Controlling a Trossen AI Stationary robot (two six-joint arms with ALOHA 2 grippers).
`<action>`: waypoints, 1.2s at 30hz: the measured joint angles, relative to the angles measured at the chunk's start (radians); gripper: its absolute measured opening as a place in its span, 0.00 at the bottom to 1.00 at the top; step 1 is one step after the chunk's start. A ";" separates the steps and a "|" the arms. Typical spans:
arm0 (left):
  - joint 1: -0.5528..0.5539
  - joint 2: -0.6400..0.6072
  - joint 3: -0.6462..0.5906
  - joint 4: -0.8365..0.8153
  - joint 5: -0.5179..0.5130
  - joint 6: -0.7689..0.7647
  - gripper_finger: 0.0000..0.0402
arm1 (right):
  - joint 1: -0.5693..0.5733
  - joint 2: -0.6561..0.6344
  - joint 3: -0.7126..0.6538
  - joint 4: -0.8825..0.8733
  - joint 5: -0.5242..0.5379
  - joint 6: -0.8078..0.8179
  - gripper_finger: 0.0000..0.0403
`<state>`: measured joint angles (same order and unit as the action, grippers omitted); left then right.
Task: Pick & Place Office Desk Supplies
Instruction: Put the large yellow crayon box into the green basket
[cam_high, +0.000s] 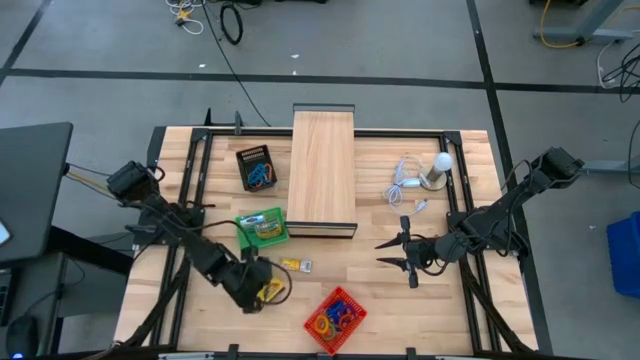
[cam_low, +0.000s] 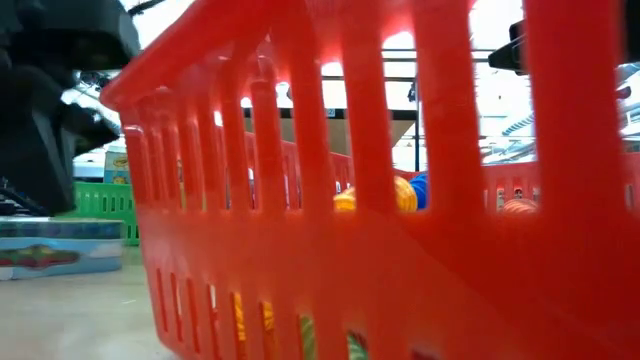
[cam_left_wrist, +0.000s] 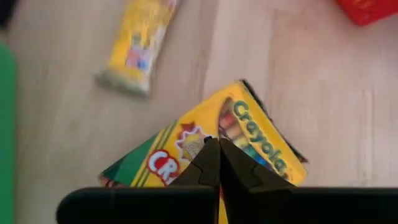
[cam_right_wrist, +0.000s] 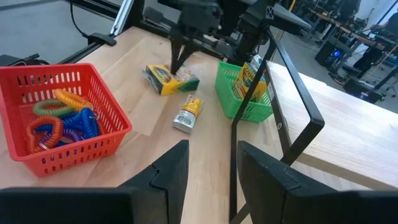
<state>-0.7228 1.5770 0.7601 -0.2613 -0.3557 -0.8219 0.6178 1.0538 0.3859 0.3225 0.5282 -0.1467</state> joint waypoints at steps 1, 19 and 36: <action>-0.001 -0.003 0.008 0.000 -0.008 0.035 0.00 | 0.000 0.000 0.000 0.000 0.000 0.000 0.36; -0.035 -0.026 0.134 -0.104 0.057 0.511 0.42 | 0.000 0.000 0.000 -0.014 0.000 0.004 0.36; -0.092 0.111 0.134 -0.181 -0.008 0.470 0.55 | 0.000 0.000 0.000 -0.024 0.027 0.004 0.36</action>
<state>-0.8149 1.6885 0.8940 -0.4426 -0.3636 -0.3516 0.6182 1.0534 0.3862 0.2989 0.5547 -0.1425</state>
